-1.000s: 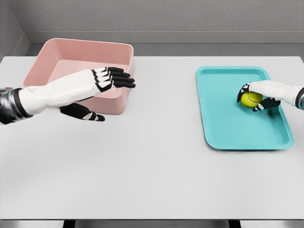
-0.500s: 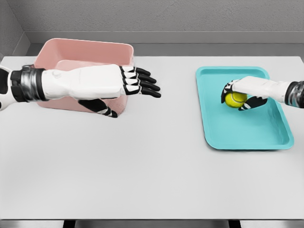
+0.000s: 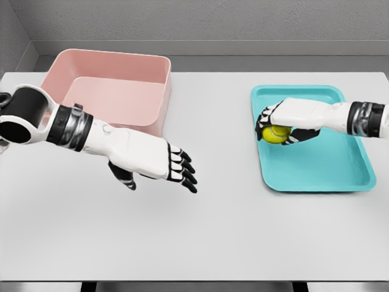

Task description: Put the tennis from the blue tray into the pink basket with both arms

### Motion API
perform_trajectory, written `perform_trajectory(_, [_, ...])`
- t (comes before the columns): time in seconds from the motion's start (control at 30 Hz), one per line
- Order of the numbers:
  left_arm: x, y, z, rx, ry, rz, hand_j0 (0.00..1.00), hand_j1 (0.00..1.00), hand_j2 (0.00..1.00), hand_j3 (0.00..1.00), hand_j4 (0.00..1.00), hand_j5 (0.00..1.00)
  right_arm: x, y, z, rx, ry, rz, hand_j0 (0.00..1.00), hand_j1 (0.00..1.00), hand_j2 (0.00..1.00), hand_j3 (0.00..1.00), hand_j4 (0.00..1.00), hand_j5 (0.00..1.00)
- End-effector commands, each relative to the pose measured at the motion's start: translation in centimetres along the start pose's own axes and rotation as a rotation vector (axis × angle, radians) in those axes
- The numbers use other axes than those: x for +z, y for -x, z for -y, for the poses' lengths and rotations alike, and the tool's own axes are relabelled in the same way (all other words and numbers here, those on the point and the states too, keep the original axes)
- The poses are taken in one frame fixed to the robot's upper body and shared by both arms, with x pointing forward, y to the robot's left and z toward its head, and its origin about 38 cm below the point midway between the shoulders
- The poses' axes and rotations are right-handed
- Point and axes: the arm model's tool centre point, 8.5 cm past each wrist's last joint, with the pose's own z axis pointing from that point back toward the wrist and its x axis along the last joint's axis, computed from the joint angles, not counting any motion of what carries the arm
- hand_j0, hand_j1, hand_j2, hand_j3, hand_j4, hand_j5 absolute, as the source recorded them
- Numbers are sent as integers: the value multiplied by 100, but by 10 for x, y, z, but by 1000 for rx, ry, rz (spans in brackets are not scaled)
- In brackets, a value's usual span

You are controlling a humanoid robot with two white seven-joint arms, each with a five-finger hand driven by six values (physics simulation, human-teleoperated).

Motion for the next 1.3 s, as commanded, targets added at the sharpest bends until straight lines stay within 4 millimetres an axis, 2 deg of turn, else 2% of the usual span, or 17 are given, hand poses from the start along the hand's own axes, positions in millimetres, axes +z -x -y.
perform_trajectory(0.0, [-15, -4, 10, 53, 25, 46, 100, 100, 100, 100, 100, 100, -2, -9, 4, 12, 5, 26, 52, 52, 52, 52, 52, 52])
perform_trajectory(0.1, [-14, 4, -2, 247, -64, 6, 100, 100, 100, 100, 100, 100, -7, -15, 4, 17, -7, 44, 52, 52, 52, 52, 52, 52])
perform_trajectory(0.13, [-7, 11, -9, 299, -97, -51, 100, 100, 100, 100, 100, 100, -8, -15, 4, 18, -11, 46, 52, 52, 52, 52, 52, 52])
perform_trajectory(0.2, [-12, 17, 6, 412, -98, -105, 100, 100, 100, 100, 100, 100, -13, -19, 5, 18, -7, 60, 52, 52, 52, 52, 52, 52])
perform_trajectory(0.47, [-13, 22, 9, 300, -48, -179, 100, 100, 100, 100, 100, 100, -37, -31, 1, 6, -17, 110, 52, 52, 52, 52, 52, 52])
perform_trajectory(0.7, [-14, 21, 17, 321, -45, -177, 100, 100, 100, 100, 100, 100, -63, -46, -5, -11, -28, 164, 52, 52, 52, 52, 52, 52])
perform_trajectory(1.03, [-12, 21, 20, 326, -42, -181, 100, 100, 100, 100, 100, 100, -99, -55, -22, -66, -54, 208, 52, 52, 52, 52, 52, 52])
perform_trajectory(1.2, [-7, 24, 26, 315, -19, -212, 100, 100, 100, 100, 100, 100, -115, -57, -29, -96, -67, 214, 53, 53, 53, 53, 53, 53])
perform_trajectory(1.27, [3, 26, 32, 328, -17, -239, 100, 100, 100, 100, 100, 100, -121, -57, -34, -107, -78, 216, 53, 53, 53, 53, 53, 53])
